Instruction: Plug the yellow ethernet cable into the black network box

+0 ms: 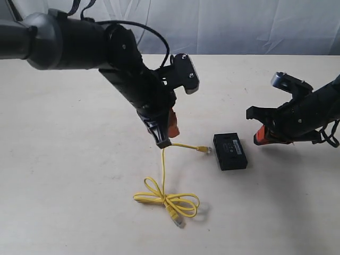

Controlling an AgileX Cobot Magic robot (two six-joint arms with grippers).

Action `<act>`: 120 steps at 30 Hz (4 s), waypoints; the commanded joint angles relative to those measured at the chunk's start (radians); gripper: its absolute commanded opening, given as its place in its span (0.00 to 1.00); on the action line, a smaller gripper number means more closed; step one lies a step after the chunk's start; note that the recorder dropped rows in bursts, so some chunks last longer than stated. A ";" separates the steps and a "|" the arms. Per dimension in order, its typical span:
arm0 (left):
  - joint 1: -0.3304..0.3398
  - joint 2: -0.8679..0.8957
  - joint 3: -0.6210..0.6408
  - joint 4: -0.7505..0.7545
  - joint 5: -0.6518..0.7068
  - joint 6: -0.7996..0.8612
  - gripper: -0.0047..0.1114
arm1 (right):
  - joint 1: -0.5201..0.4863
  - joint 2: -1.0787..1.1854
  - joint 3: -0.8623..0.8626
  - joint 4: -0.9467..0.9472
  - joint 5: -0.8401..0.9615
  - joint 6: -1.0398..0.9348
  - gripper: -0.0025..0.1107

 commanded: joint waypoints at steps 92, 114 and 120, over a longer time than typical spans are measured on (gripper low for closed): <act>-0.161 0.349 -0.602 0.349 0.529 -0.175 0.04 | -0.207 -0.009 0.003 0.104 0.014 0.075 0.02; -0.090 0.119 -0.105 0.131 0.064 -0.127 0.04 | -0.086 -0.009 0.003 0.107 0.025 -0.093 0.02; -0.090 0.128 -0.018 0.034 -0.080 0.006 0.04 | -0.019 -0.003 0.003 0.073 -0.007 -0.096 0.02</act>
